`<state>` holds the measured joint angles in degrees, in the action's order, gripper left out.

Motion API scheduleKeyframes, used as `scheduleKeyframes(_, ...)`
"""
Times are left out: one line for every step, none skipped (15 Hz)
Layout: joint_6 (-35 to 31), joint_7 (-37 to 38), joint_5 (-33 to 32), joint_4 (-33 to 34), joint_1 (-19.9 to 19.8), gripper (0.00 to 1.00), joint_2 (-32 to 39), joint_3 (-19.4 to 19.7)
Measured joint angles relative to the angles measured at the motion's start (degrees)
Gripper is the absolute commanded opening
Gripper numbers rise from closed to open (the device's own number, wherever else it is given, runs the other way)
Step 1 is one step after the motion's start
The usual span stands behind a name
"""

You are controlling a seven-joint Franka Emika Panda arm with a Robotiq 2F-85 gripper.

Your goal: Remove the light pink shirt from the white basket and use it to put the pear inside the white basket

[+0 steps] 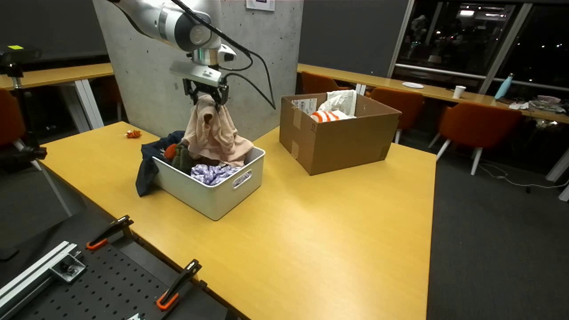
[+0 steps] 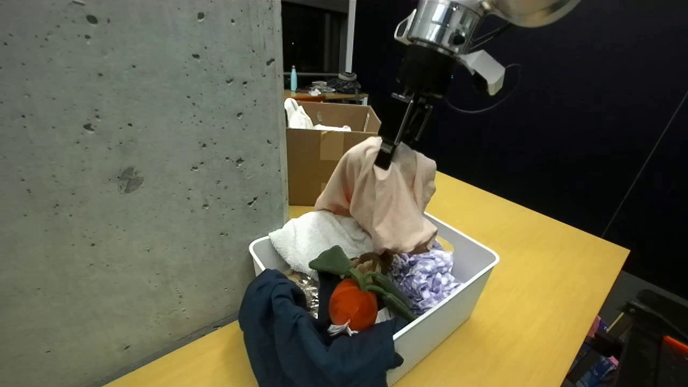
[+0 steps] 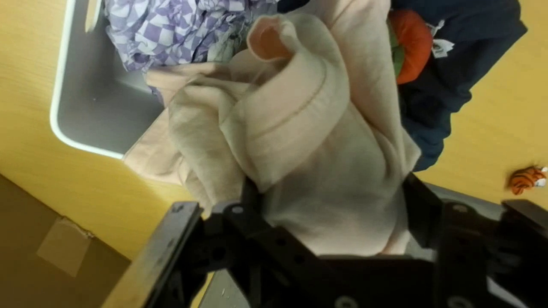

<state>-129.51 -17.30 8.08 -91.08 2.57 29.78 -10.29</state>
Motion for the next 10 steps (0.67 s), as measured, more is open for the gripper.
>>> scheduleKeyframes(0.3,-2.1,0.9,-0.2,-0.6,0.53,1.0,-0.2)
scheduleKeyframes(0.5,-3.8,1.4,-0.1,-1.2,0.53,2.4,-0.2)
scheduleKeyframes(0.7,-5.2,1.5,0.0,-1.7,0.53,4.1,-0.2)
scheduleKeyframes(1.1,-6.3,1.5,0.5,-2.1,0.53,6.0,-0.2)
scheduleKeyframes(1.7,-7.2,1.5,1.4,-2.4,0.53,8.0,-0.2)
scheduleKeyframes(2.3,-8.0,1.4,2.5,-2.5,0.53,10.2,-0.2)
scheduleKeyframes(2.9,-8.7,1.2,4.0,-2.5,0.53,12.5,-0.2)
scheduleKeyframes(3.8,-9.3,1.1,5.7,-2.4,0.53,14.7,-0.2)
scheduleKeyframes(4.5,-9.6,1.0,7.4,-2.3,0.53,16.7,-0.2)
scheduleKeyframes(5.0,-9.8,0.8,9.1,-2.2,0.55,18.3,-0.2)
